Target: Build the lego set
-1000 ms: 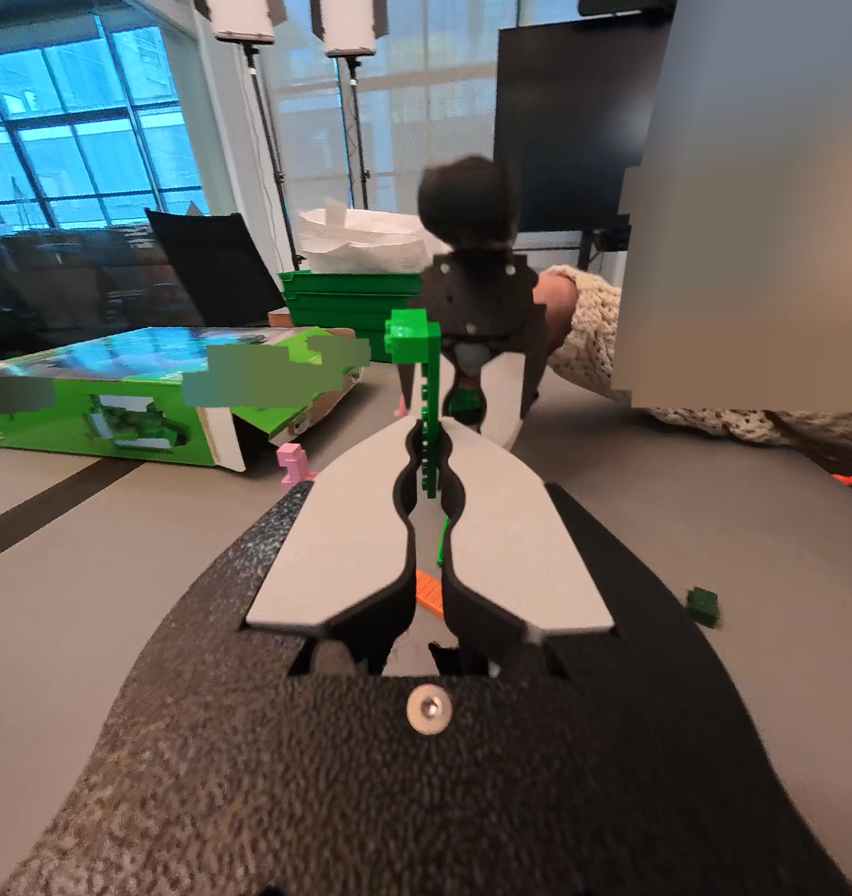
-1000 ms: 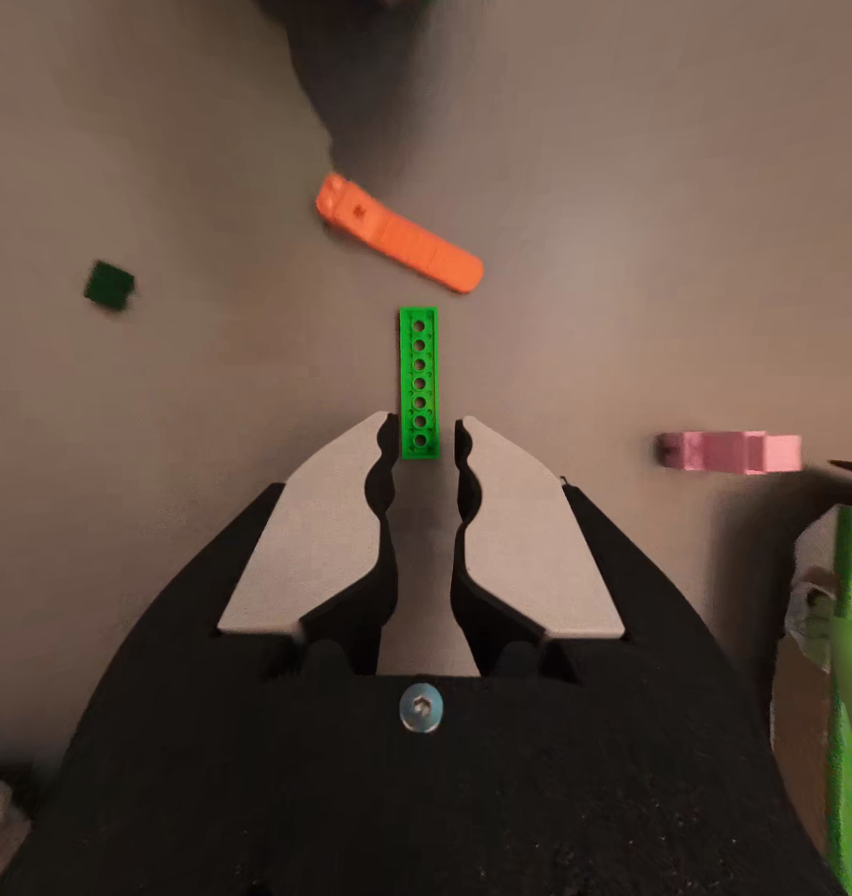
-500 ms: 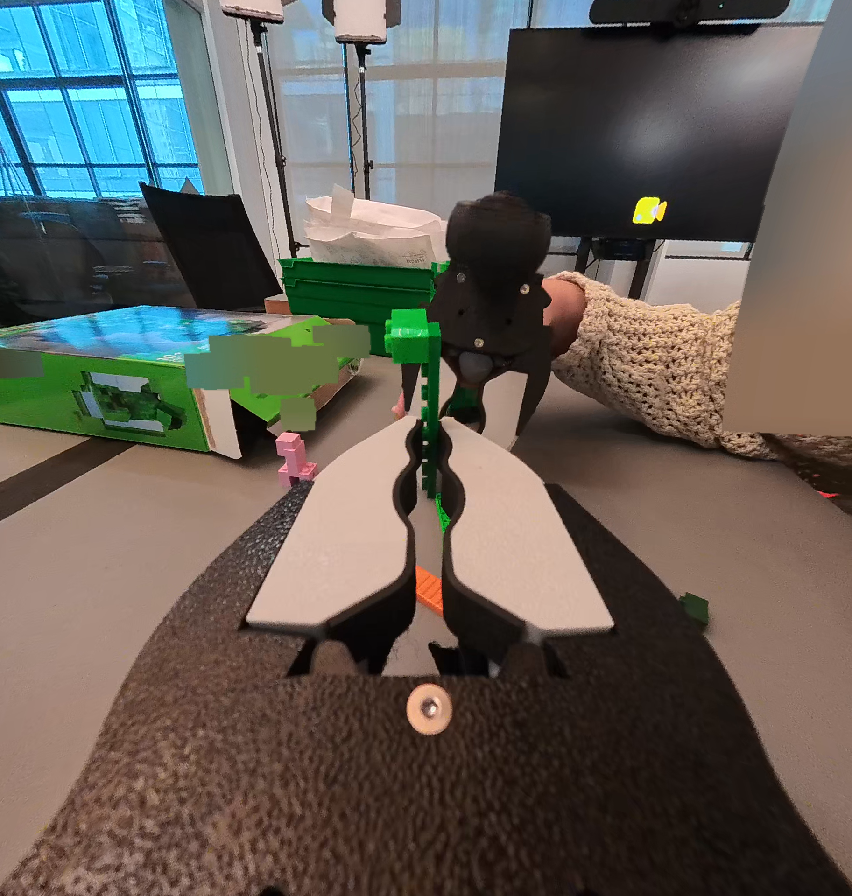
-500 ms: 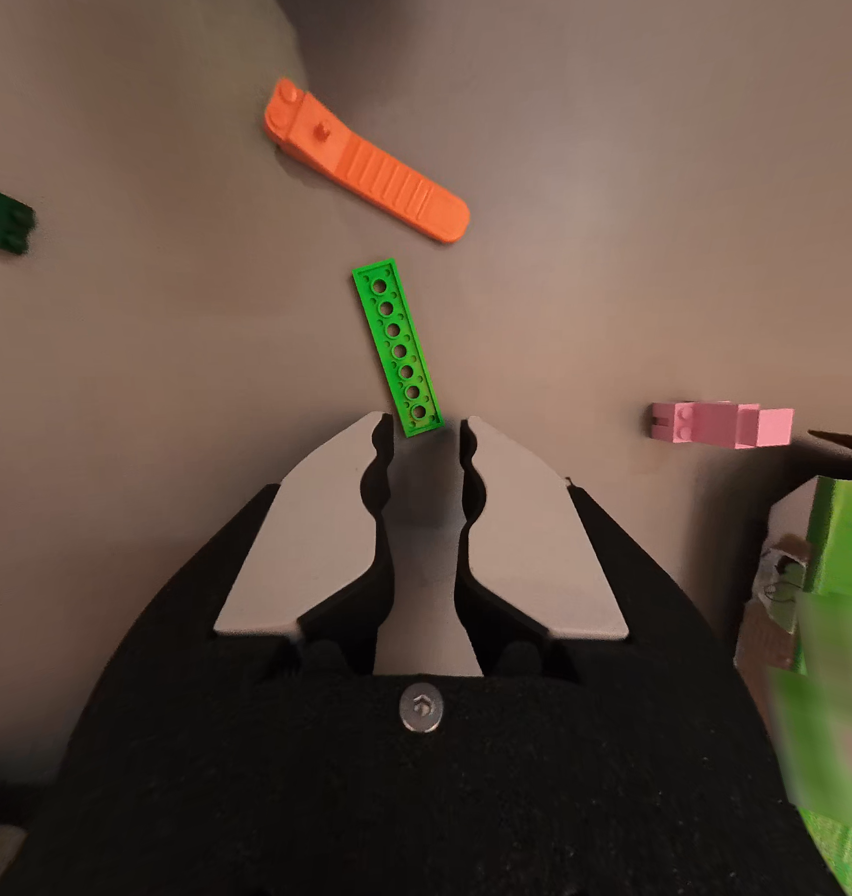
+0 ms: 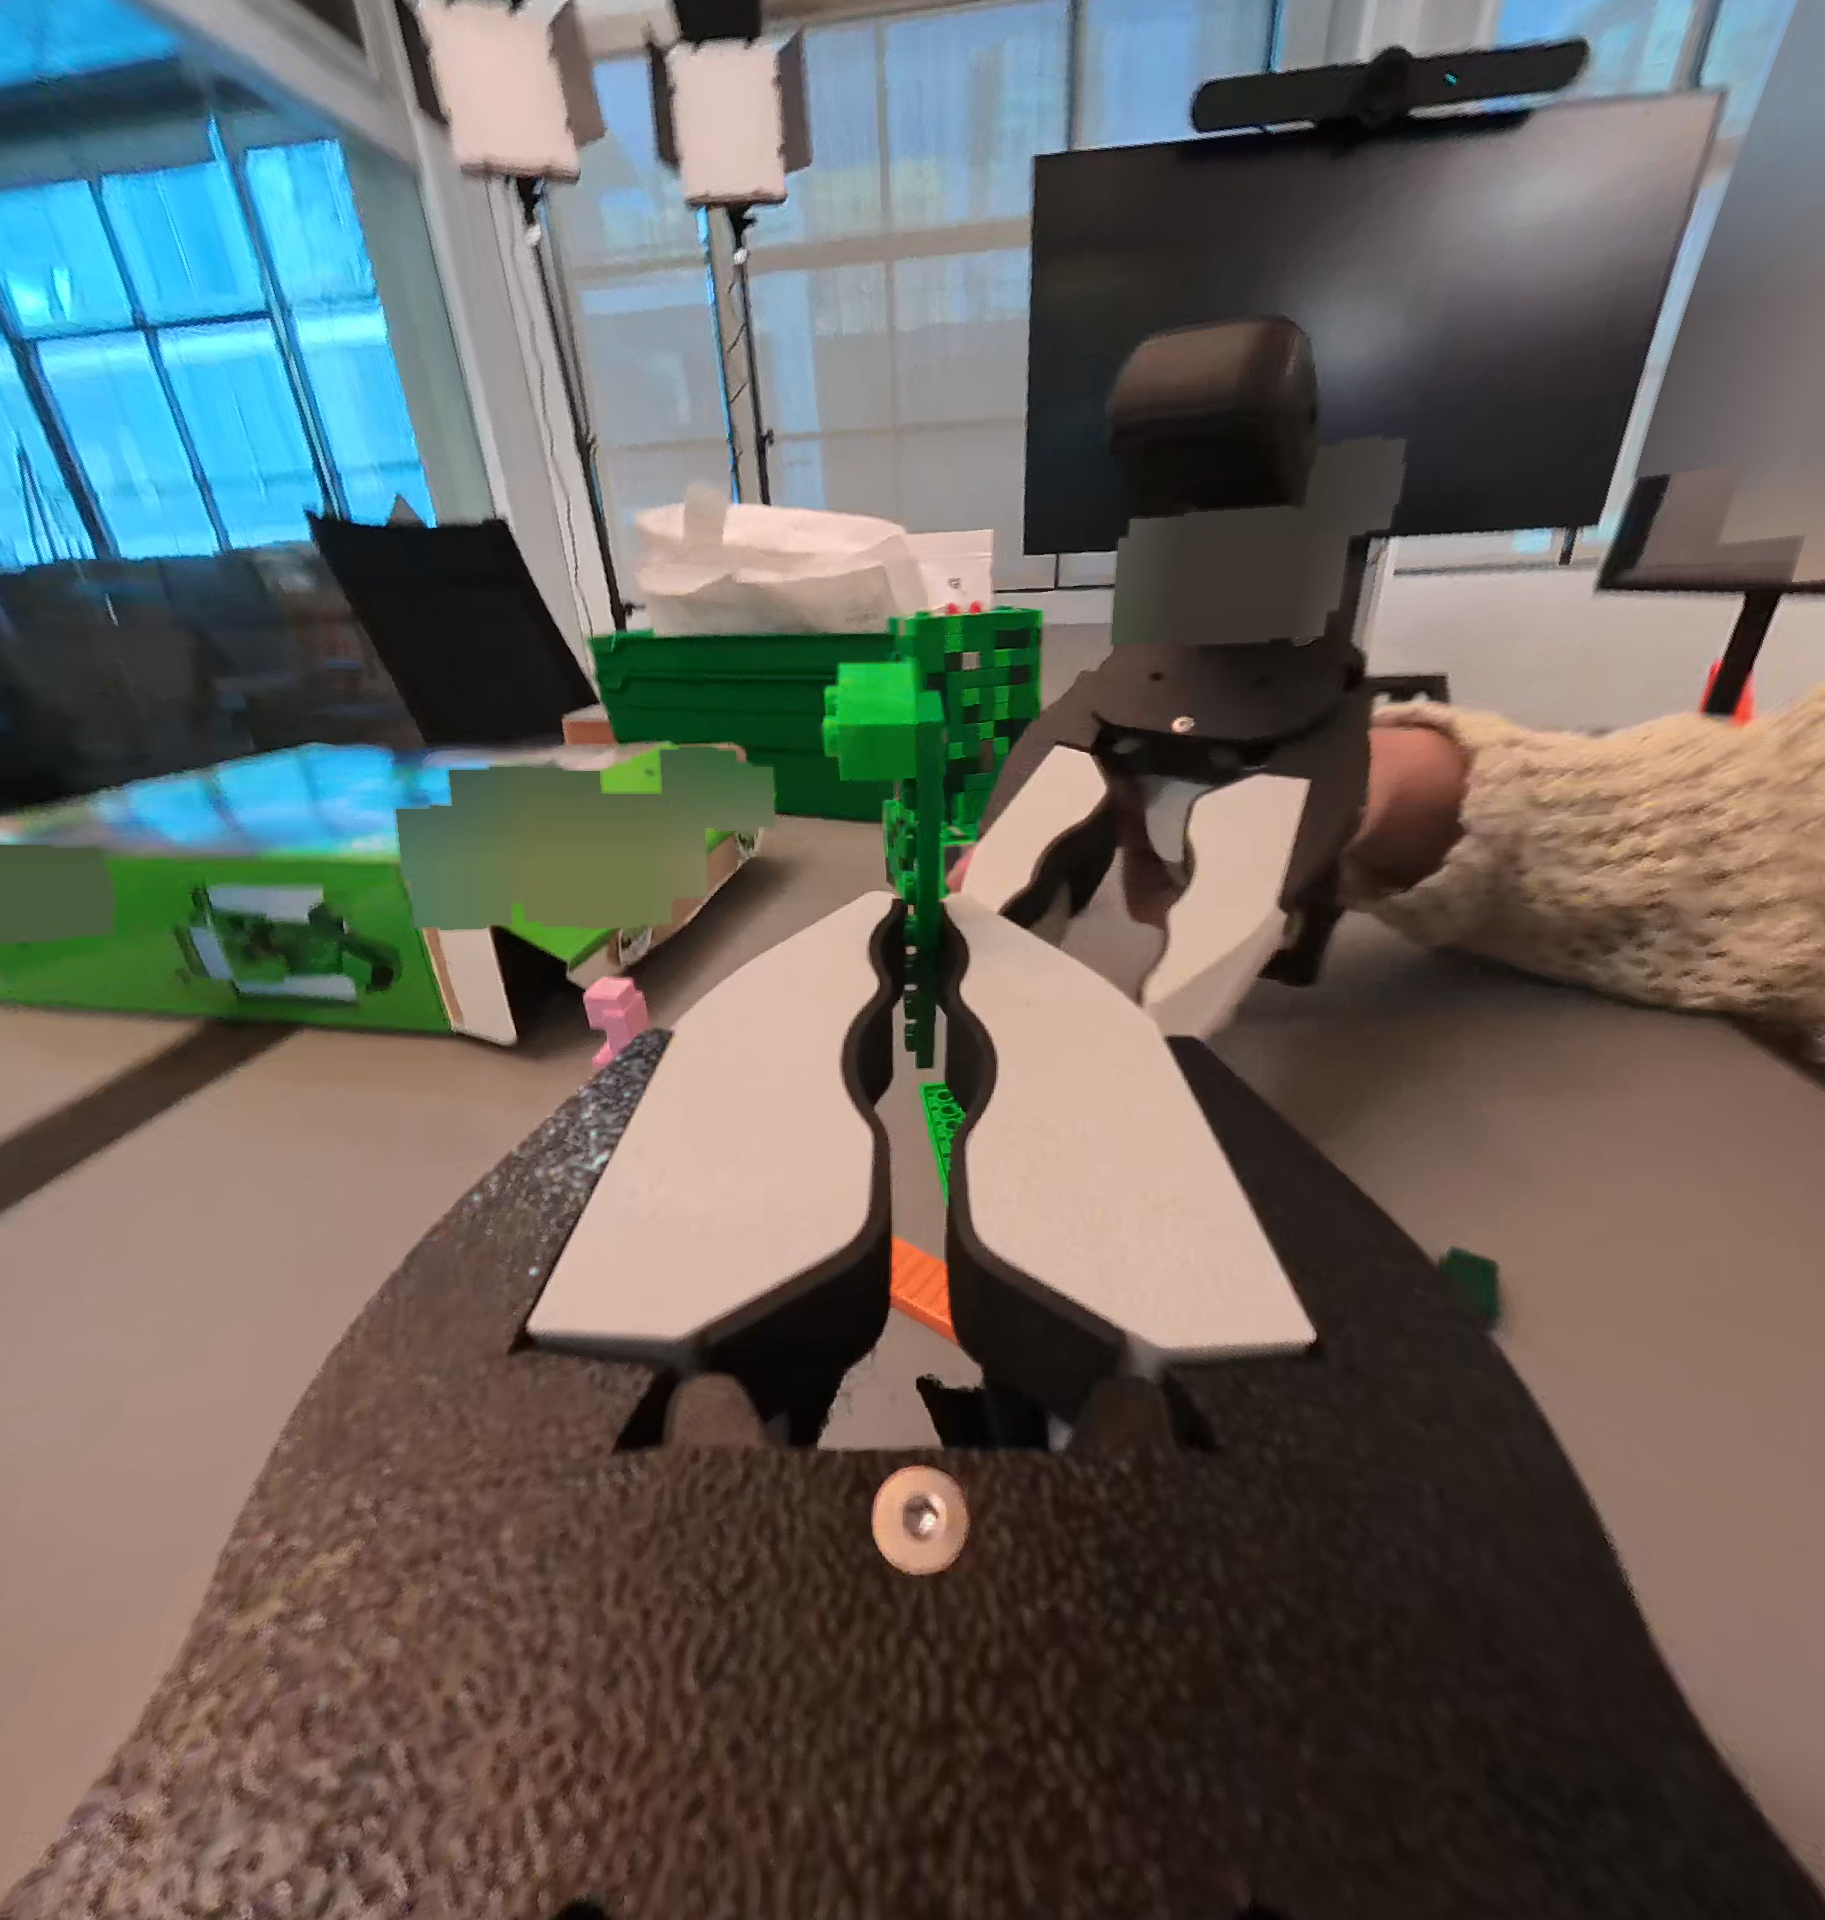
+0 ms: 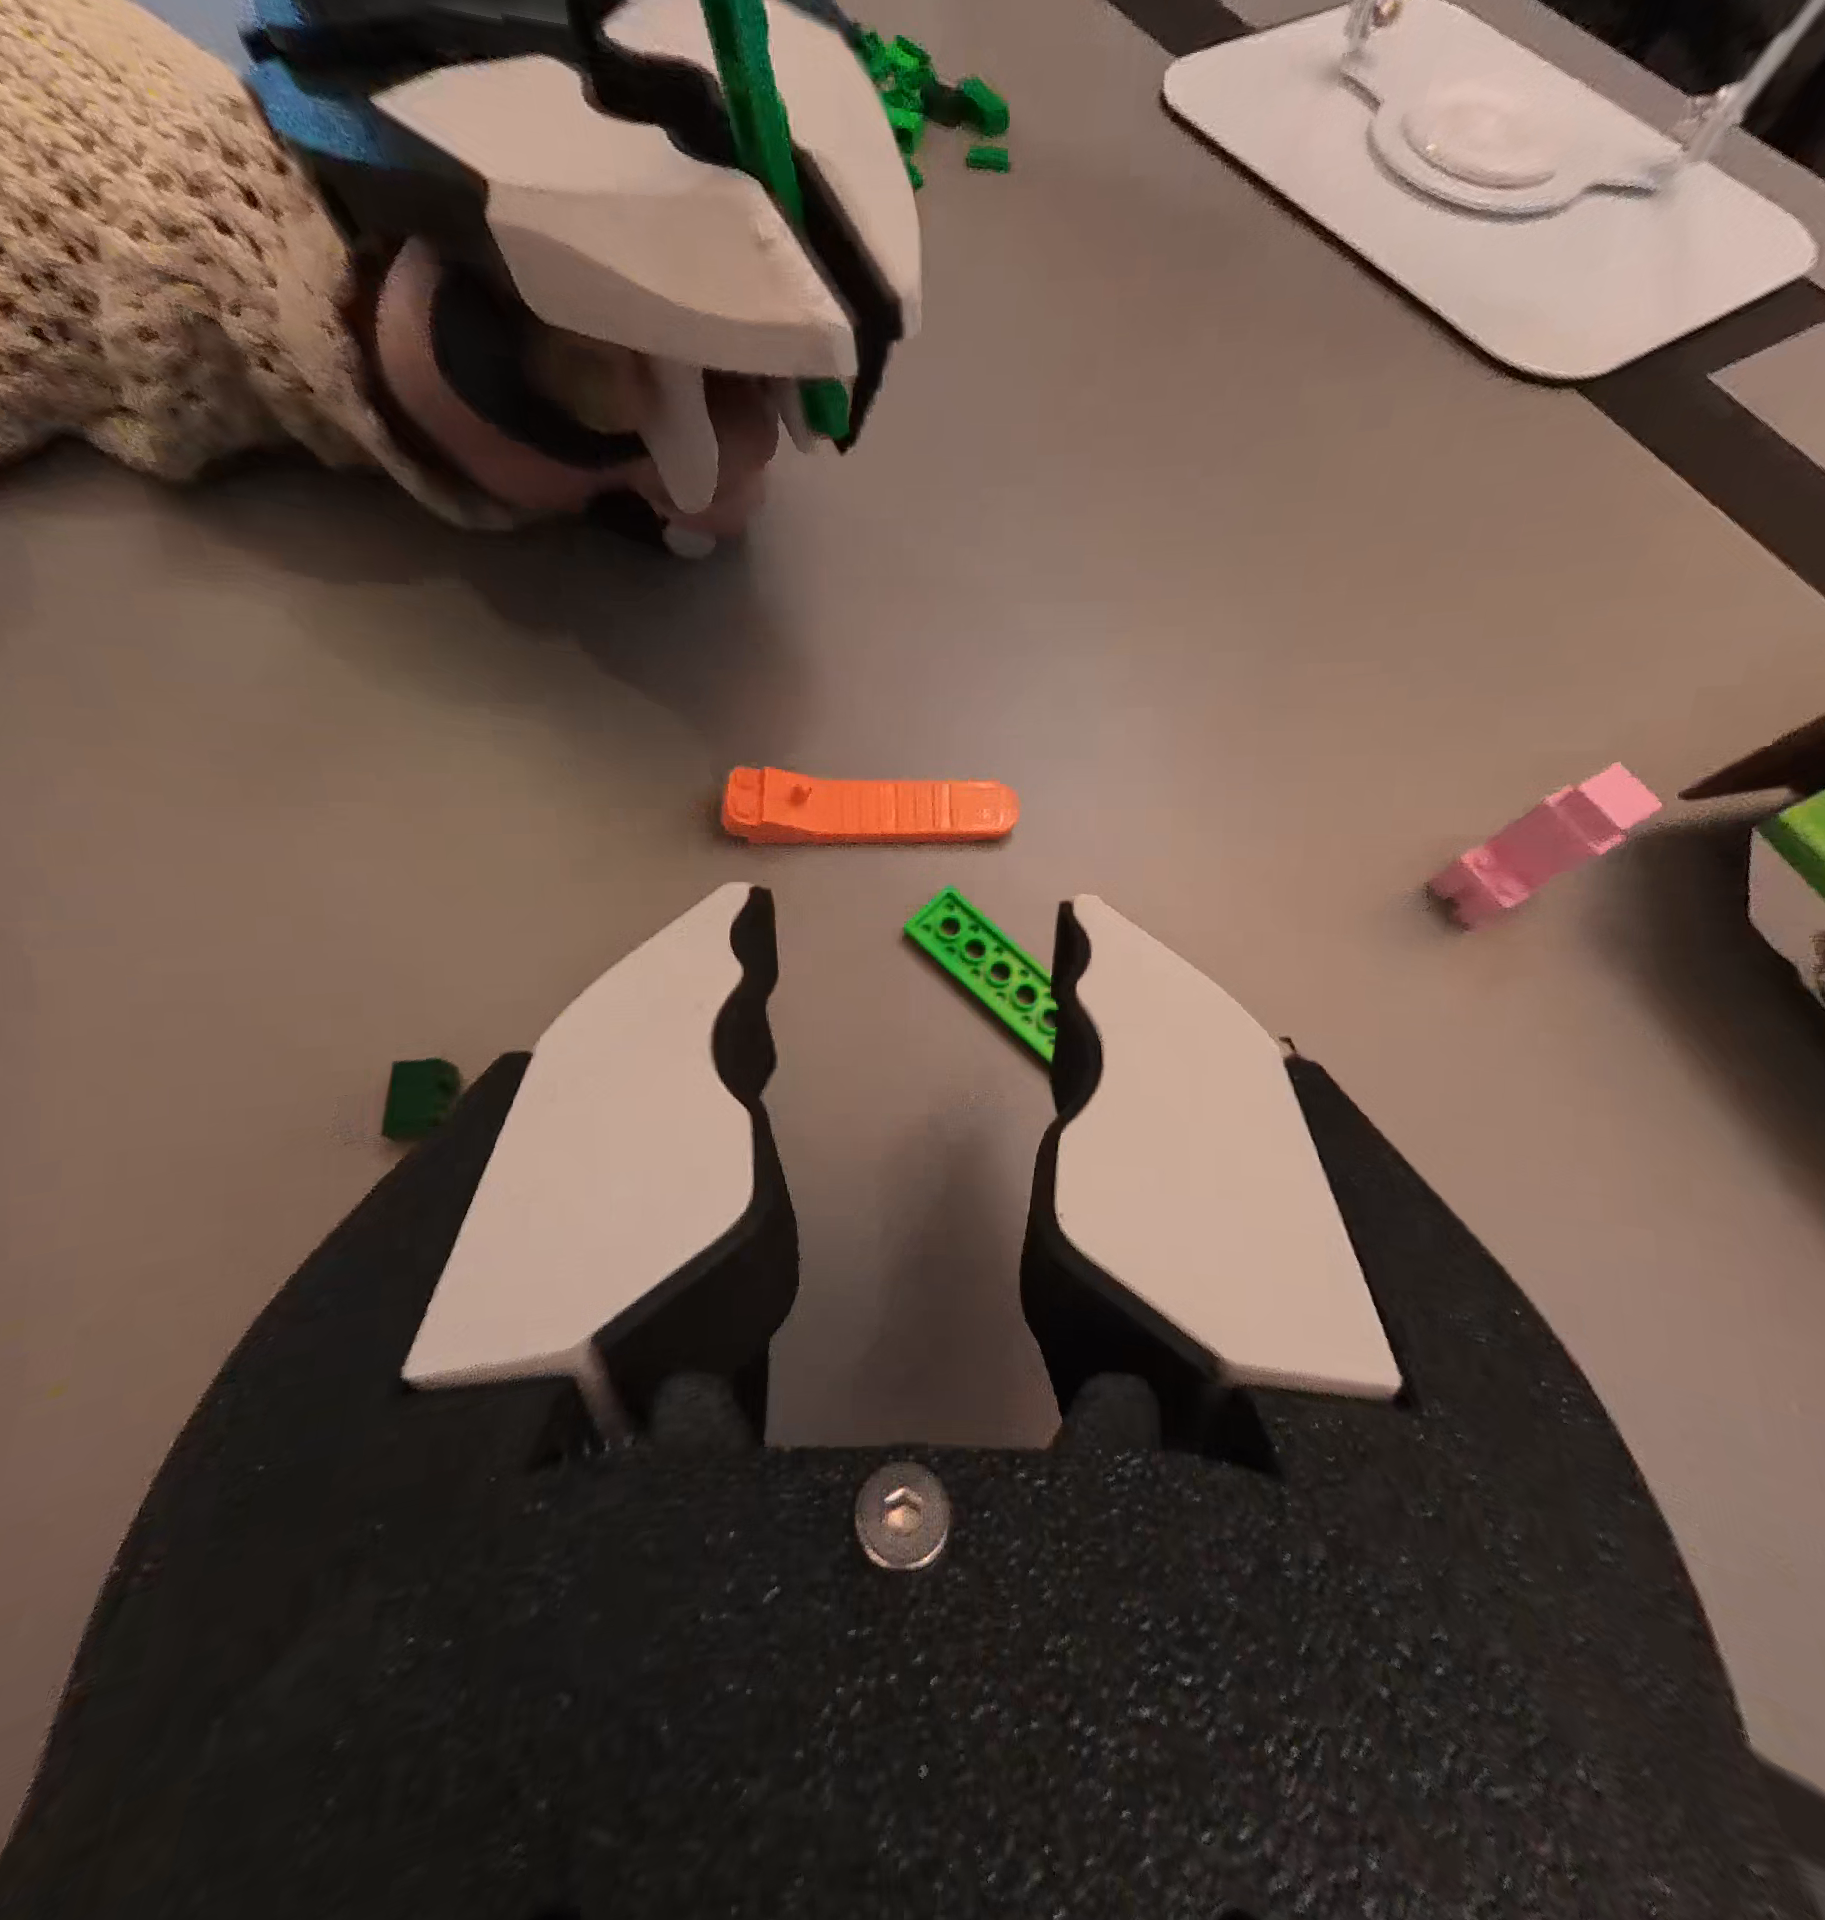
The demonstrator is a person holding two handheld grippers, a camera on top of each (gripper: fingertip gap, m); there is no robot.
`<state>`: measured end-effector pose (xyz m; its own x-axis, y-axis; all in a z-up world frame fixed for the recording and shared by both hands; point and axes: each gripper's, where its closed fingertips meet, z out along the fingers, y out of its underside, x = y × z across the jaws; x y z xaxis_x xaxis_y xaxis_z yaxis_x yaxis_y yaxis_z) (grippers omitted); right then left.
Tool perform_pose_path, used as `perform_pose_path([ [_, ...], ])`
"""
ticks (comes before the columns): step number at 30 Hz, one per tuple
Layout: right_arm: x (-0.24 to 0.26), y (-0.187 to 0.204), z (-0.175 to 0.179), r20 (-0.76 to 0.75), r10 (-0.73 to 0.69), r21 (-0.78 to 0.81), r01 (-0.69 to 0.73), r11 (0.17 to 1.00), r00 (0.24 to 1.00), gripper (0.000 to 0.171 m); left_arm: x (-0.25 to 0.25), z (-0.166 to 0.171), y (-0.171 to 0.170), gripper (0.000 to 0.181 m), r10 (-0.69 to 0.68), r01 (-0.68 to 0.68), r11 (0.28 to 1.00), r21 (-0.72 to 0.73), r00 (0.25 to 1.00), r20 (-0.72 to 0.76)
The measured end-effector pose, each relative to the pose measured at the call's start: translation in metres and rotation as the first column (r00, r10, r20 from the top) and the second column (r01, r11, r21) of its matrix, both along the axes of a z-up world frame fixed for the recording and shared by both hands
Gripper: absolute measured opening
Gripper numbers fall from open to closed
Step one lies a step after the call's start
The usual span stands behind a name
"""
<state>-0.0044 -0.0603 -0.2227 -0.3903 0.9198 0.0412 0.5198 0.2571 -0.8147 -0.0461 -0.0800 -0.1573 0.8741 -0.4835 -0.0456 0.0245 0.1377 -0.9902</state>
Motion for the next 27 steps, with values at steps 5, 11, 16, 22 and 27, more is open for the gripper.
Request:
perform_pose_path([
  [5,-0.003,-0.018,-0.009,0.038,-0.012,0.057,0.01,0.998,0.999,0.056,0.004,0.002,-0.006,0.004,0.062,-0.049,0.994,0.099,0.989,-0.136],
  [11,-0.017,-0.024,-0.001,0.003,-0.023,0.017,0.023,1.0,1.0,0.055,0.007,0.007,-0.016,0.004,0.104,-0.061,0.98,0.189,0.969,-0.226],
  [16,-0.009,-0.02,0.006,-0.034,-0.026,-0.04,0.025,0.999,0.999,0.048,0.022,0.004,-0.025,0.004,0.127,-0.026,0.964,0.264,0.919,-0.374],
  [22,-0.007,-0.024,-0.019,0.078,0.009,0.043,-0.012,0.999,0.997,0.053,0.024,0.001,-0.024,0.004,0.127,-0.021,0.965,0.262,0.911,-0.392],
  [27,-0.008,-0.022,-0.044,0.287,0.059,0.106,-0.092,0.99,0.956,0.057,0.018,0.0,-0.021,0.004,0.13,-0.042,0.97,0.238,0.921,-0.367],
])
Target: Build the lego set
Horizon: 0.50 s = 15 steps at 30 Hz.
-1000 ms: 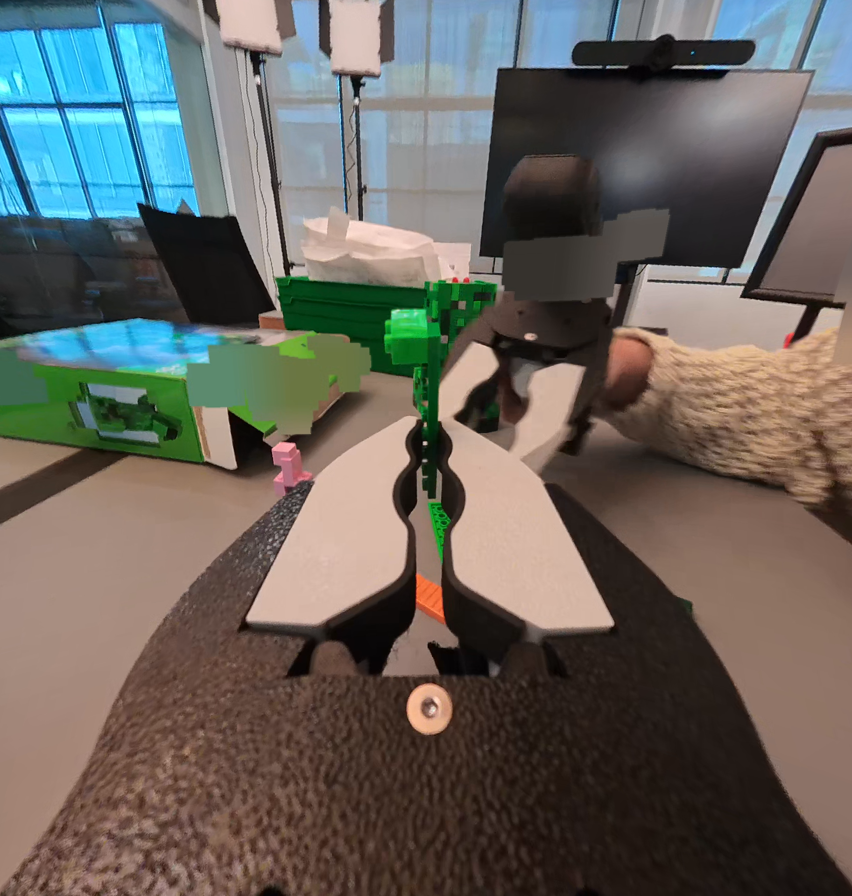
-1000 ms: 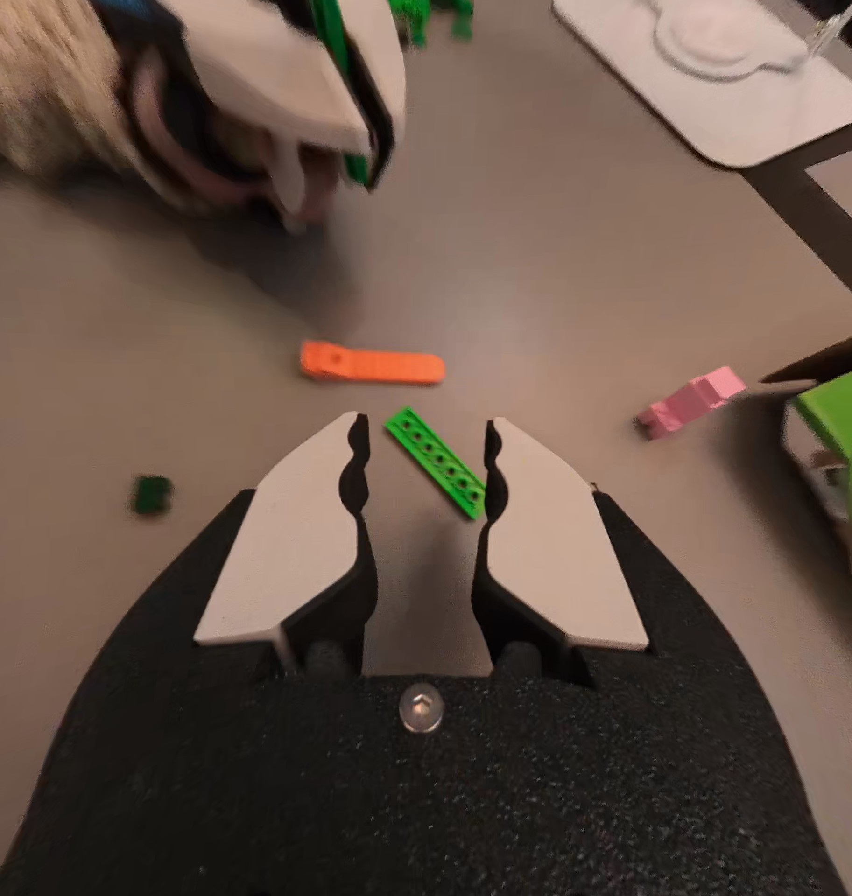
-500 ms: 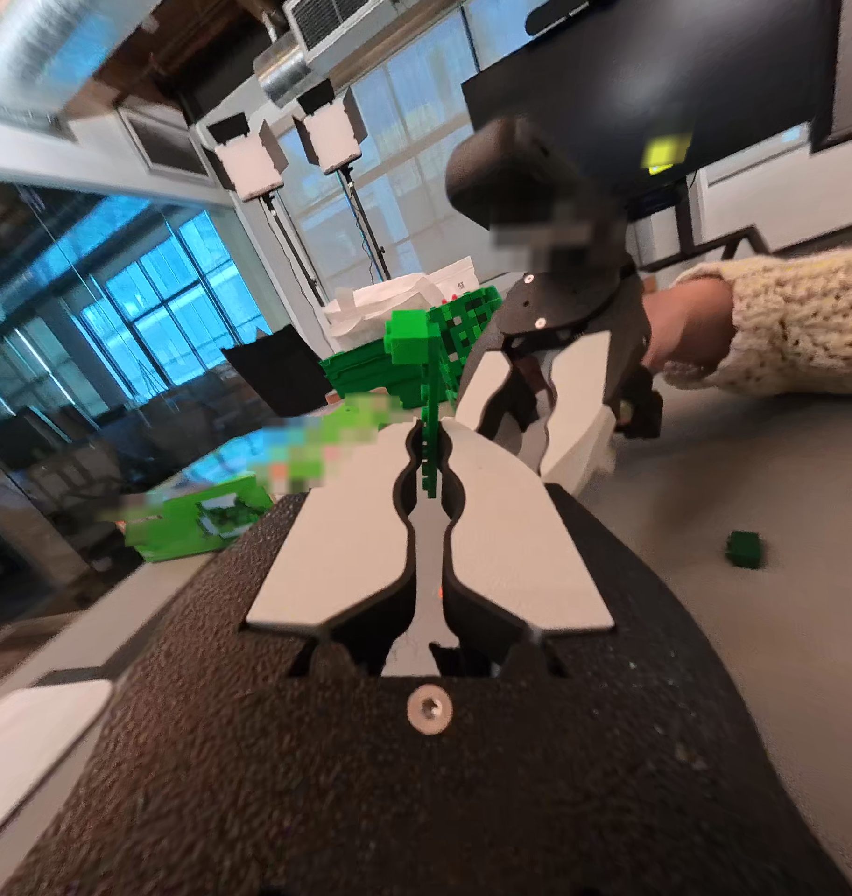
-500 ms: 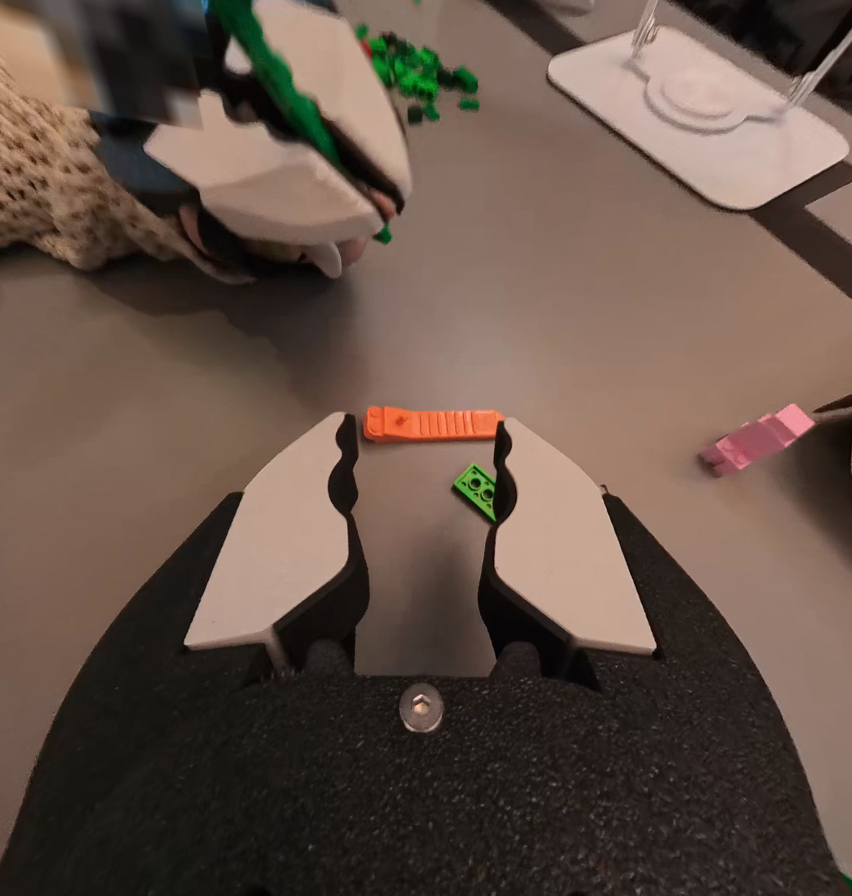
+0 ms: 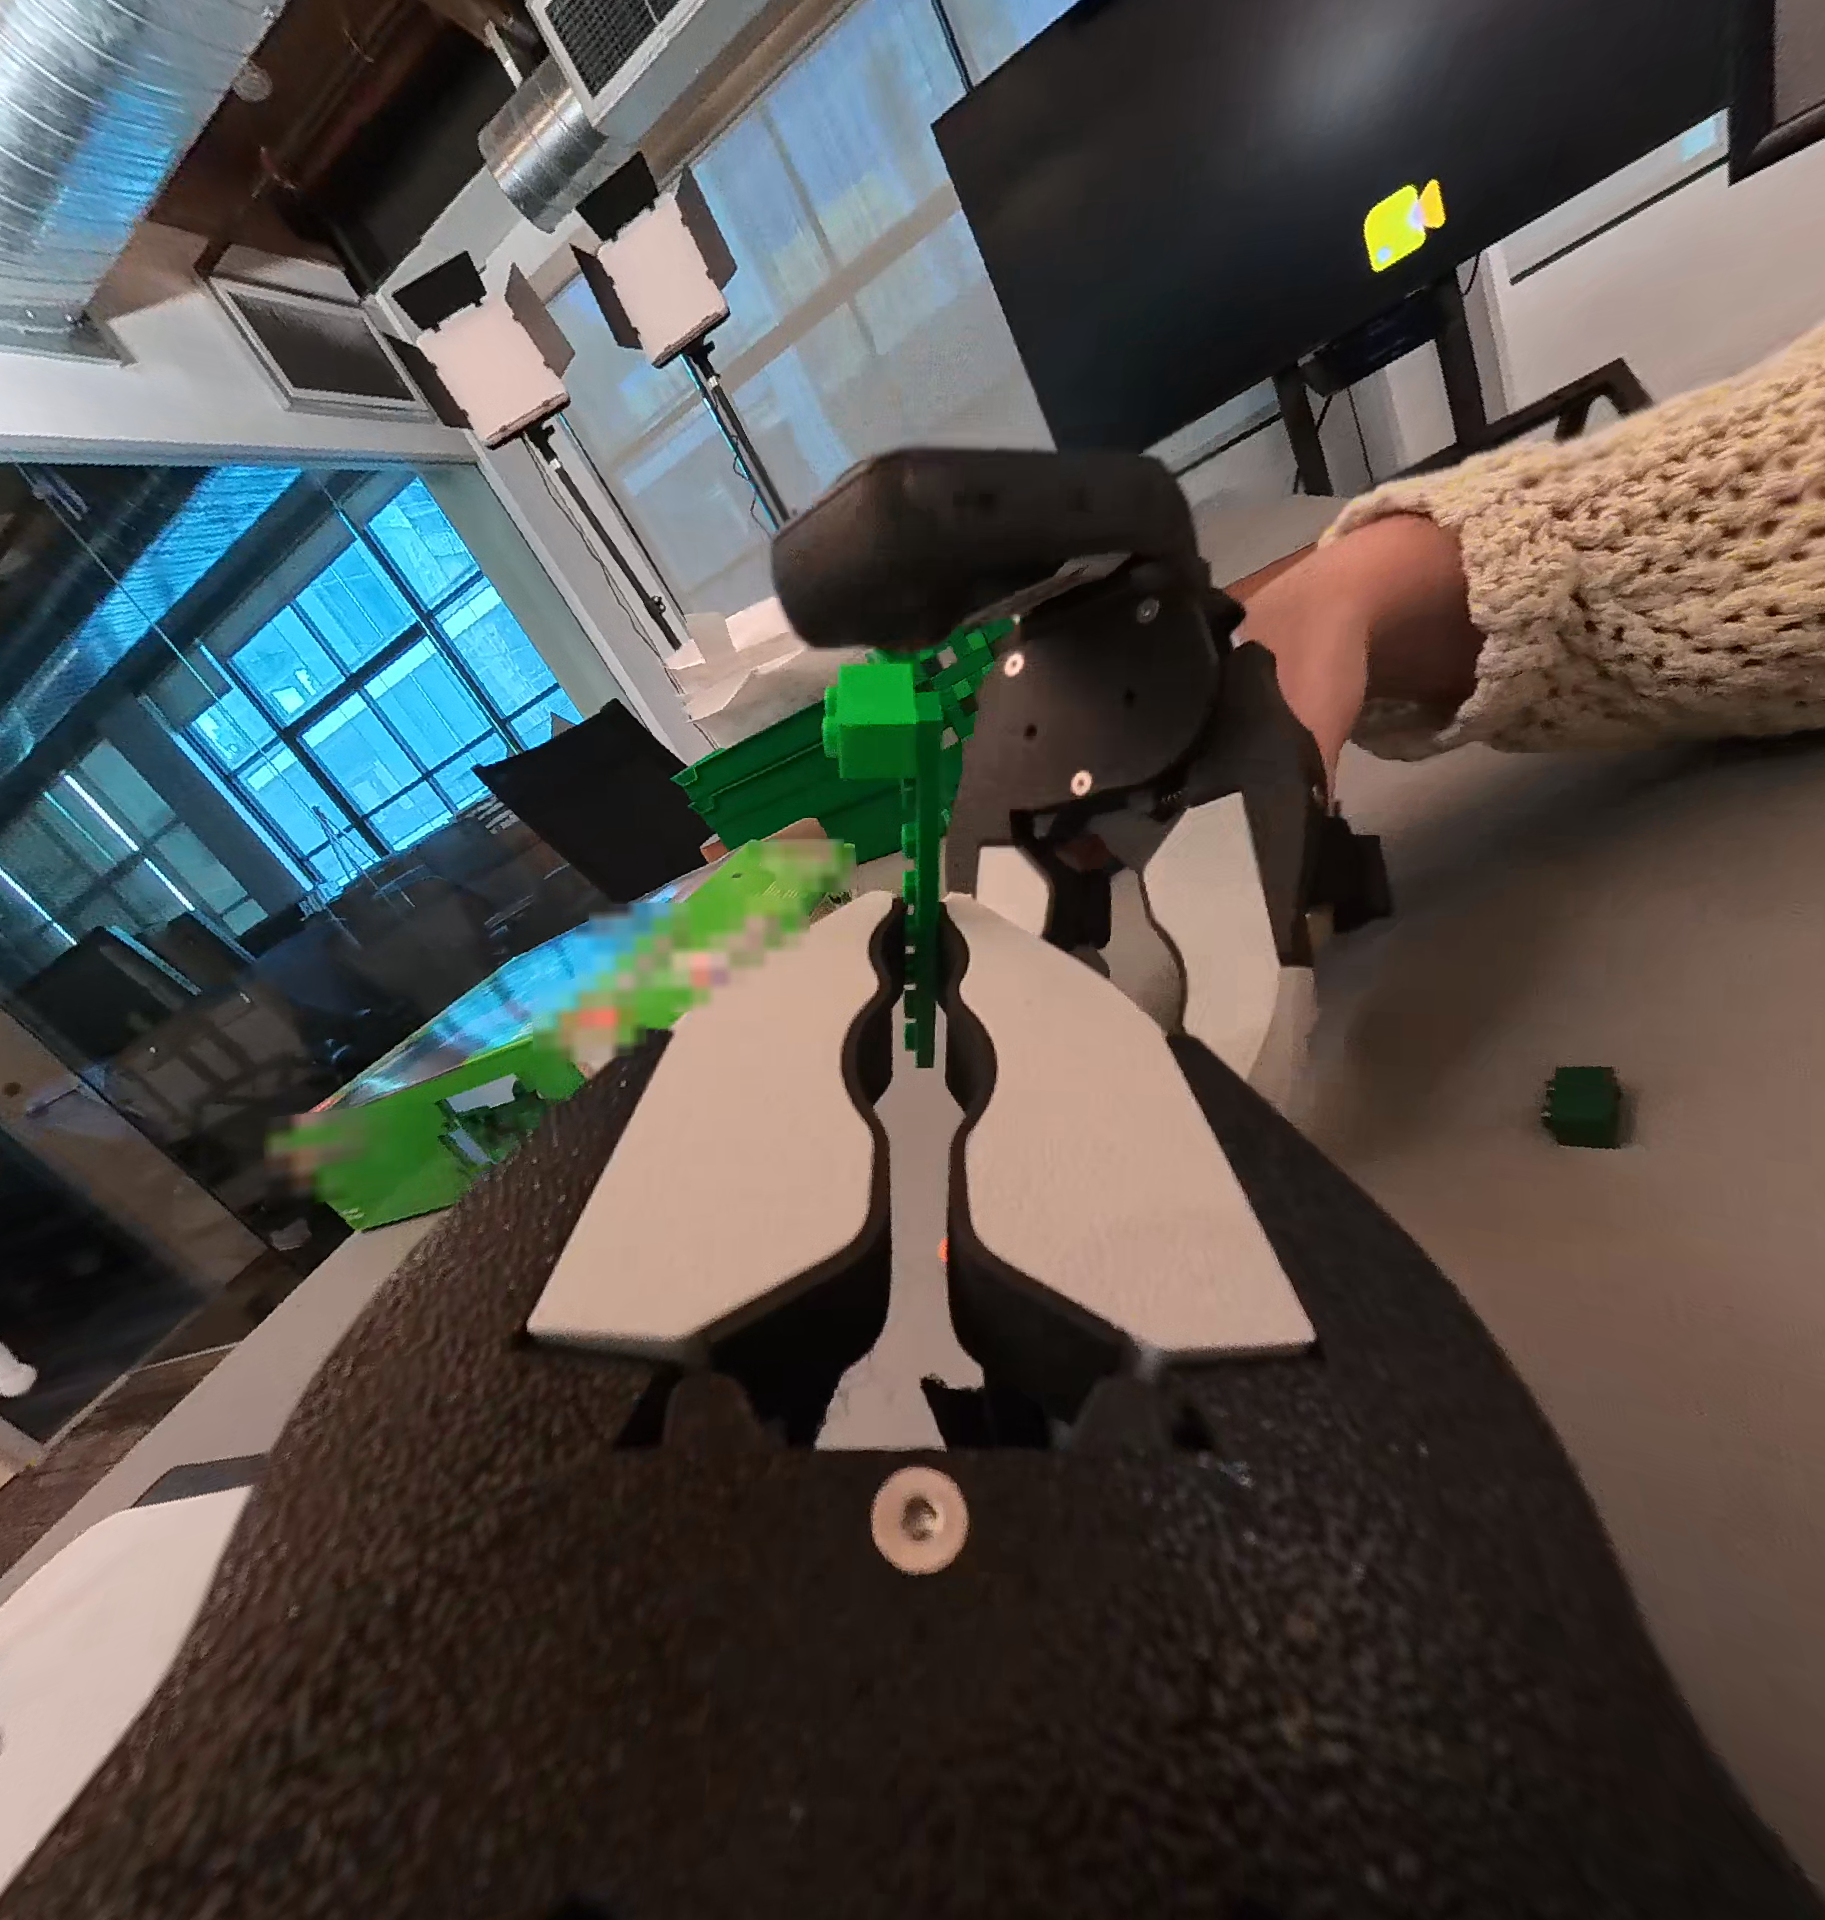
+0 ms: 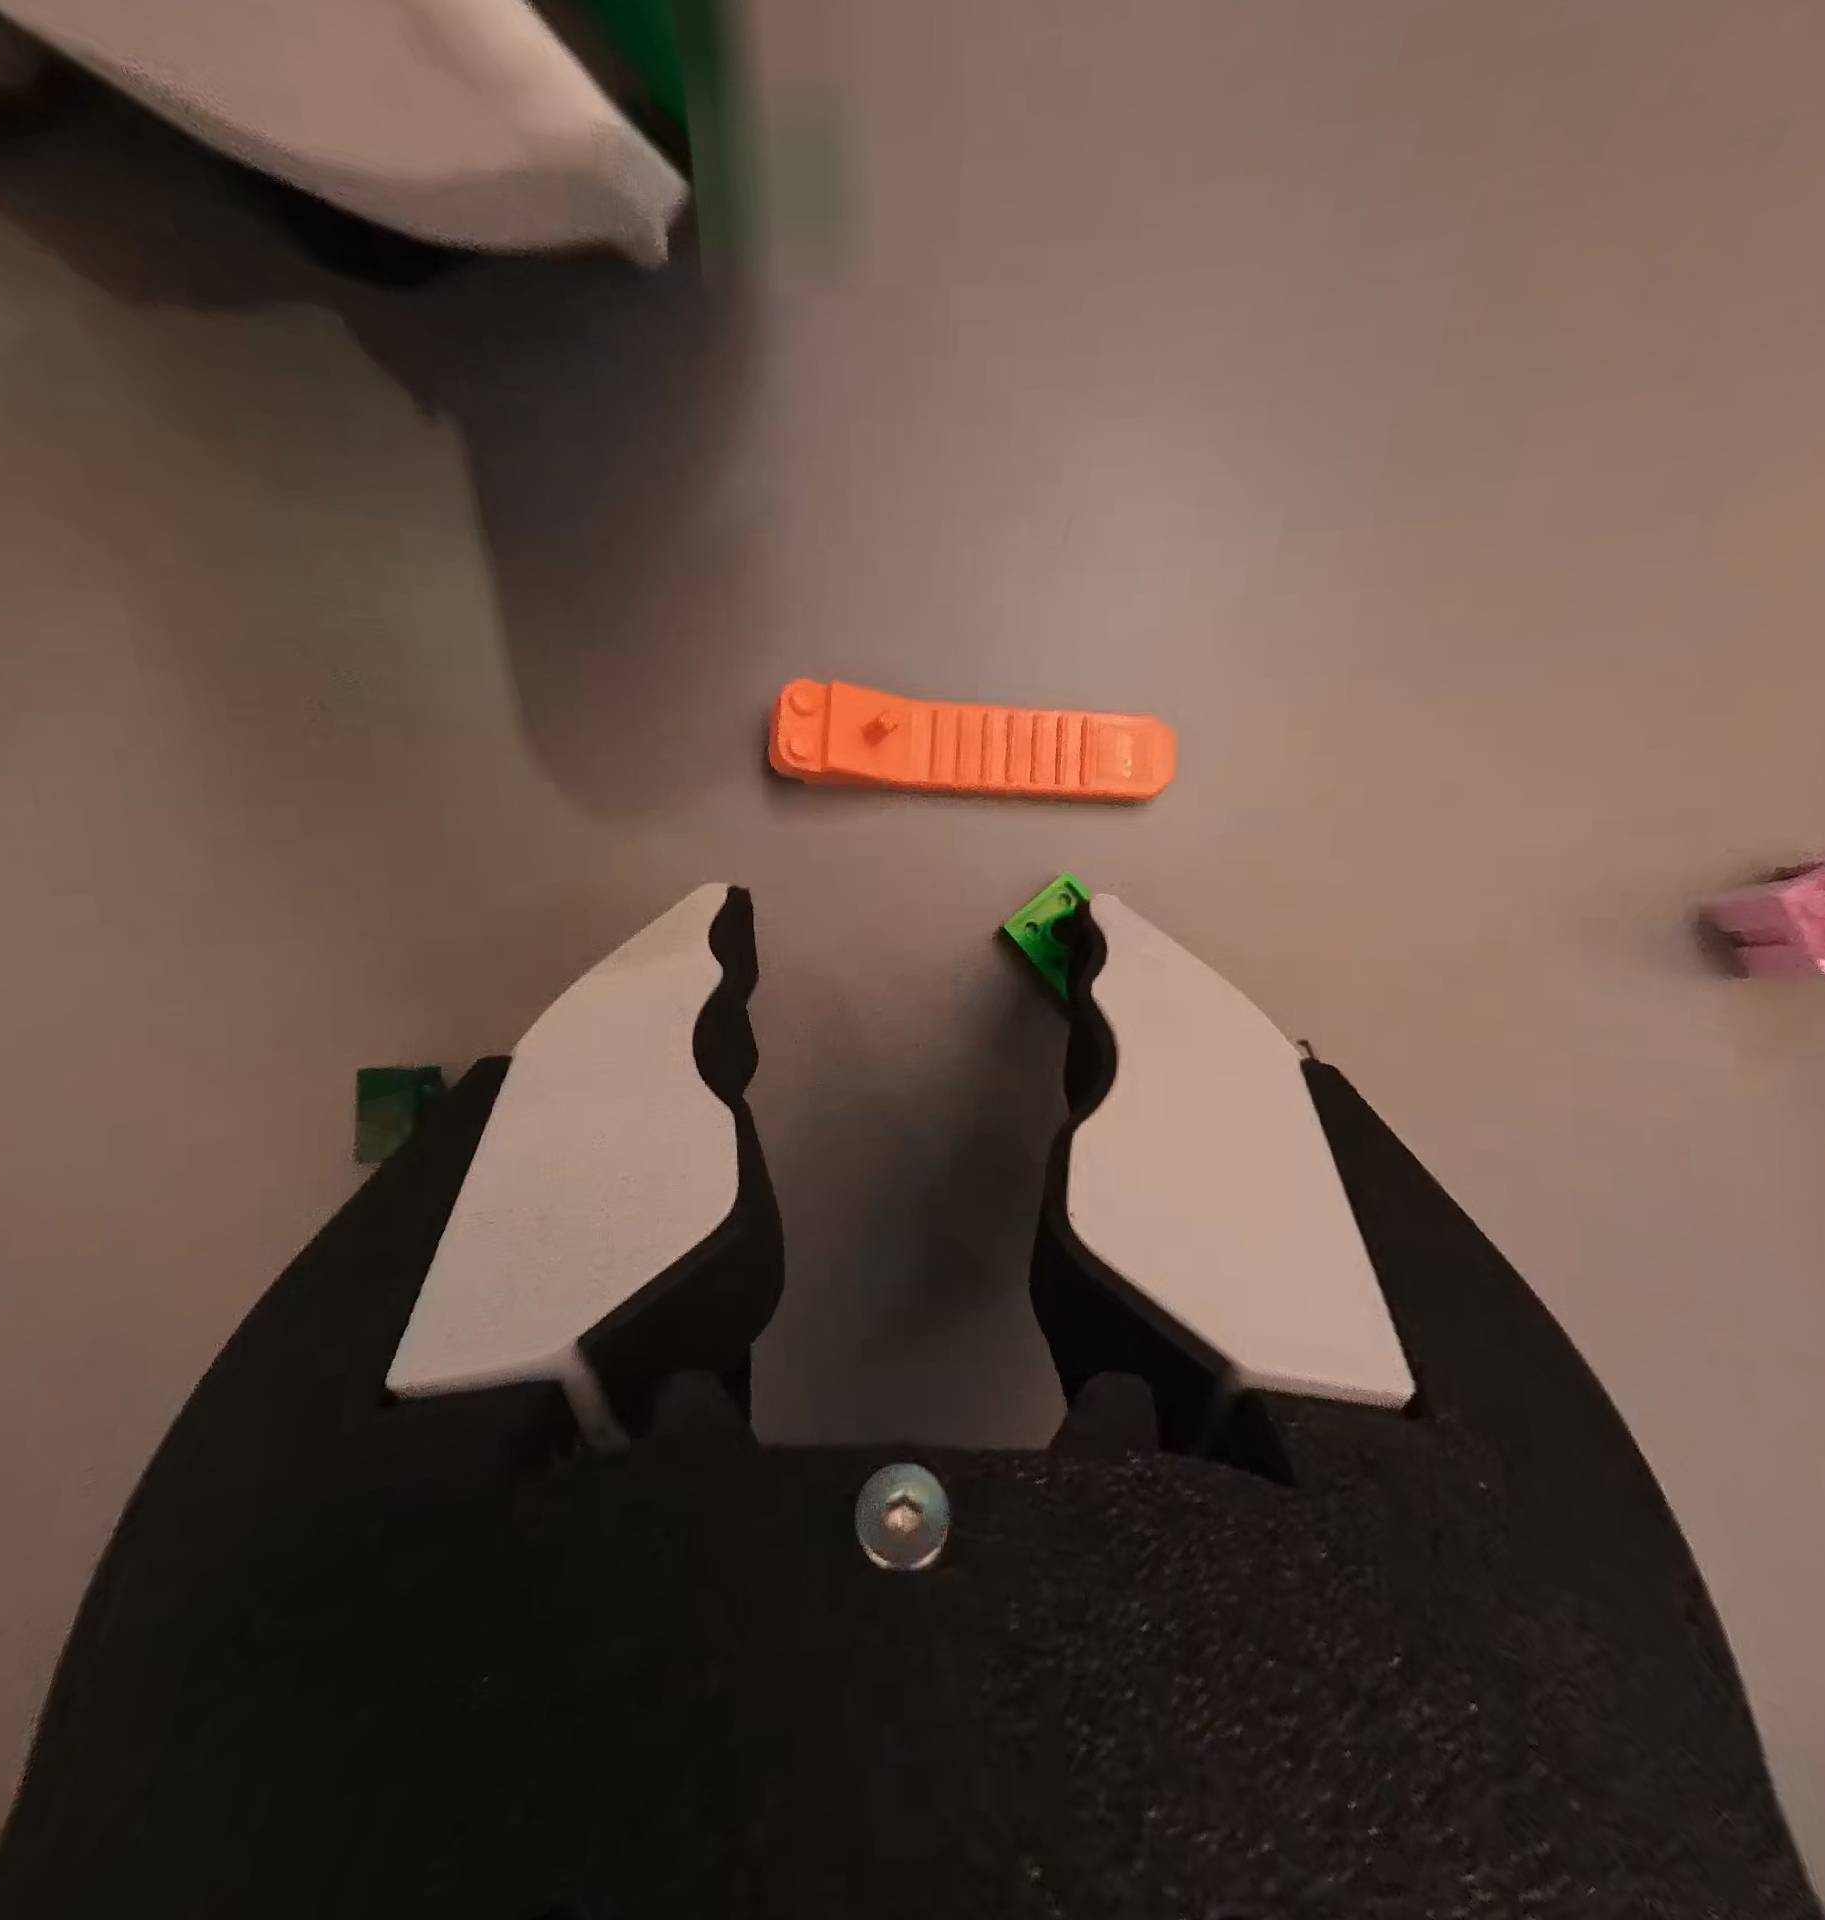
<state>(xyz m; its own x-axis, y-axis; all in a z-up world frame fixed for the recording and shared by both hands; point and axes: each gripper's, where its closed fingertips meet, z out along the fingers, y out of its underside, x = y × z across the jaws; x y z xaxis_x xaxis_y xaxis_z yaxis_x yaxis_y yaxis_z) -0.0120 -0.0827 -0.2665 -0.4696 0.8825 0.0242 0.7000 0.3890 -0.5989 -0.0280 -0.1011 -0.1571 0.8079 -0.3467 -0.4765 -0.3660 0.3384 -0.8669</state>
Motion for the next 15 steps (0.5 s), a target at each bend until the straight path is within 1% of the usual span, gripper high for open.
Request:
perform_pose_path([
  [1,-0.002,0.001,0.001,0.01,0.01,-0.005,-0.01,1.0,1.0,0.055,-0.001,0.0,0.0,0.004,0.001,-0.001,1.0,-0.004,1.0,0.007],
  [2,0.0,0.001,0.002,0.047,0.017,-0.013,-0.017,1.0,0.999,0.055,-0.002,0.0,0.001,0.004,0.003,-0.003,1.0,-0.007,1.0,0.014],
  [4,0.01,0.001,0.003,0.137,0.058,-0.033,-0.054,0.998,0.989,0.047,-0.004,0.0,0.002,0.004,0.006,-0.006,1.0,-0.016,1.0,0.029],
  [6,0.025,0.007,0.005,0.201,0.099,-0.002,-0.1,0.995,0.975,0.043,-0.006,0.0,0.002,0.004,0.006,-0.005,1.0,-0.029,0.999,0.05],
  [9,0.029,0.034,0.017,0.137,0.064,0.117,-0.08,0.99,0.988,0.036,-0.009,-0.001,0.004,0.004,-0.002,0.007,0.998,-0.058,0.996,0.091],
  [10,0.03,0.044,0.02,0.13,0.027,0.131,-0.044,0.99,0.991,0.037,-0.009,-0.002,0.004,0.004,-0.008,0.016,0.997,-0.072,0.994,0.107],
  [11,0.032,0.055,0.021,0.137,-0.046,0.136,0.027,0.99,0.99,0.037,-0.011,-0.002,0.005,0.004,-0.005,0.016,0.996,-0.083,0.992,0.124],
  [12,0.031,0.066,0.022,0.141,-0.157,0.131,0.139,0.982,0.977,0.036,-0.015,-0.002,0.007,0.004,0.02,-0.008,0.996,-0.093,0.991,0.136],
  [13,0.031,0.072,0.022,0.147,-0.257,0.1,0.244,0.965,0.955,0.036,-0.02,-0.003,0.01,0.004,0.055,-0.041,0.994,-0.101,0.989,0.139],
  [14,0.03,0.067,0.022,0.158,-0.317,0.033,0.316,0.948,0.935,0.039,-0.023,-0.003,0.011,0.004,0.079,-0.065,0.992,-0.105,0.987,0.14],
  [15,0.028,0.061,0.021,0.154,-0.391,-0.019,0.398,0.917,0.907,0.037,-0.026,-0.003,0.012,0.004,0.097,-0.082,0.991,-0.106,0.985,0.142],
])
